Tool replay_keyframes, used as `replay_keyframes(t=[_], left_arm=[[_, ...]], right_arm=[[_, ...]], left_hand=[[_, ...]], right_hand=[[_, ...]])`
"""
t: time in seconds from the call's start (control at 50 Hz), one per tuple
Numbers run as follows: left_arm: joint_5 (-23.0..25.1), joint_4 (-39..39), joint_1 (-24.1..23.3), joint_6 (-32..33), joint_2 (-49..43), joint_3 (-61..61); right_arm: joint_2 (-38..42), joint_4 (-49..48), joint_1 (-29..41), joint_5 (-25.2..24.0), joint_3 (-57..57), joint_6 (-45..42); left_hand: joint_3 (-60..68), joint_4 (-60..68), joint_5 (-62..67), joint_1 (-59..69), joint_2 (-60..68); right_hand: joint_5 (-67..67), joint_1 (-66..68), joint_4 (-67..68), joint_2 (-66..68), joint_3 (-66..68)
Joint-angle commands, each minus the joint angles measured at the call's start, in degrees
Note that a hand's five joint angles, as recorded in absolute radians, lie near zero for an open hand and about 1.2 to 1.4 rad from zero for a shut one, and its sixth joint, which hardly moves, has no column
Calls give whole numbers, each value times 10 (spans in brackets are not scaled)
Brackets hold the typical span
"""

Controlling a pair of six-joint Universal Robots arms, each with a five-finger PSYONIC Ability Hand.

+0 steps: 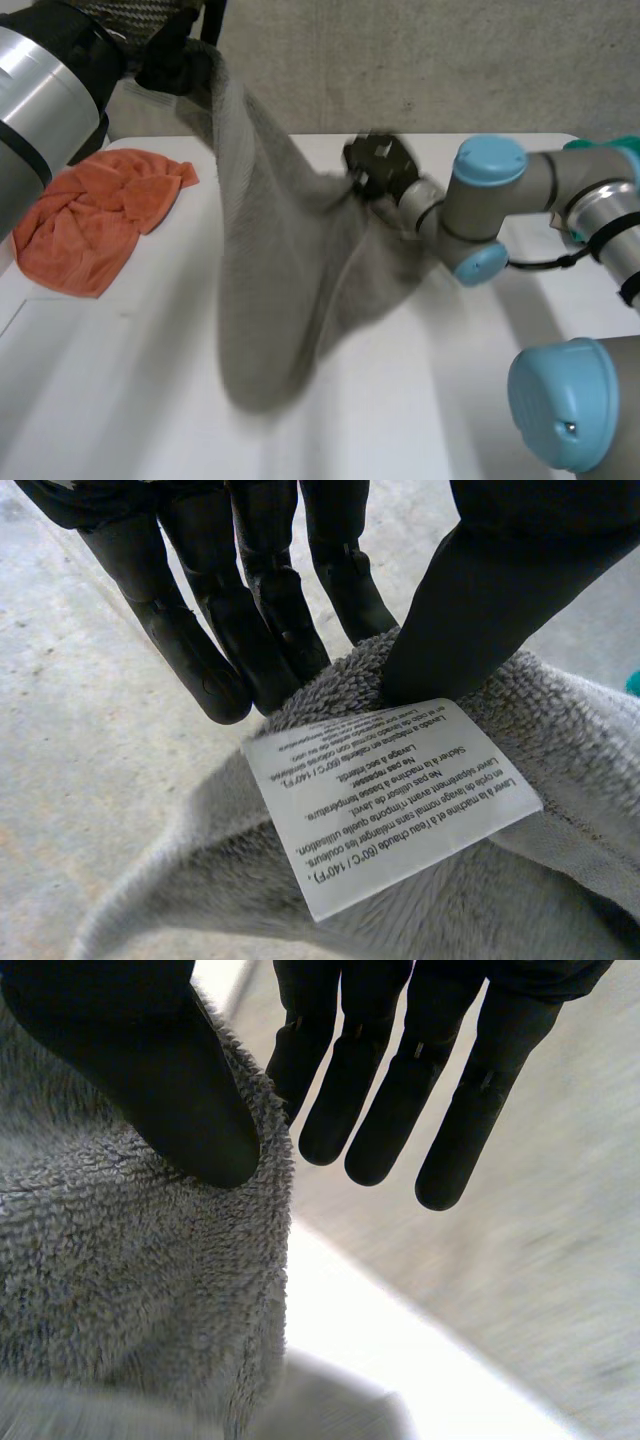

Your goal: Fold the laundry.

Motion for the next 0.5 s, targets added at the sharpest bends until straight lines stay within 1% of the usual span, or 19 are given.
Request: replay_keyframes(t=[0.02,0.04,0.06,0.12,0.14,0.16,0.2,0.22,0.28,0.3,0.36,0.38,0.44,0.46,0.5], left_arm=[[-4,21,29,-3,-42,51],[-6,24,31,-4,-48,60],[-15,28,34,-5,-60,76],[-33,34,36,-10,-80,95],[-47,38,36,-14,-93,104],[-53,41,36,-15,-102,106],[-62,41,37,-20,-118,107],[-69,42,37,-23,-135,104],[-72,39,35,-30,-157,91],[-70,35,35,-35,-174,77],[-63,30,34,-35,-200,48],[-59,27,34,-34,-218,28],[-55,22,34,-30,-247,-1],[-53,20,34,-22,-270,-16],[-54,20,34,-9,-294,-29]], right_arm=[[-120,-126,-23,108,25,30],[-139,-135,-26,112,37,30],[-177,-148,-30,122,68,28],[-235,-160,-36,129,134,25],[-271,-164,-40,132,186,23],[-289,-165,-43,132,214,23],[-321,-165,-48,129,273,22],[-349,-165,-52,122,334,20],[-385,-166,-56,108,427,11],[-401,-167,-59,97,487,4],[-418,-169,-58,84,574,-9],[-424,-171,-55,77,622,-18],[-423,-179,-50,73,682,-37],[-416,-188,-45,74,714,-49],[-404,-196,-40,76,737,-61]], left_hand=[[120,116,134,152,115],[120,116,134,152,115],[120,116,134,152,115],[120,116,134,152,115],[120,116,134,152,115],[120,116,134,152,115],[120,116,134,152,115],[120,116,134,152,115],[120,116,134,152,115],[120,116,134,152,115],[120,116,134,152,115],[120,116,134,152,115],[120,116,134,152,115],[120,116,134,152,115],[120,116,134,152,115]], right_hand=[[145,150,117,123,121],[145,150,117,123,121],[145,150,117,123,121],[145,150,117,123,121],[145,150,117,123,121],[145,150,117,123,121],[145,150,117,123,121],[145,150,117,123,121],[145,150,117,123,121],[145,150,117,123,121],[145,150,117,123,121],[145,150,117,123,121],[145,150,117,123,121],[145,150,117,123,121],[145,150,117,123,121]])
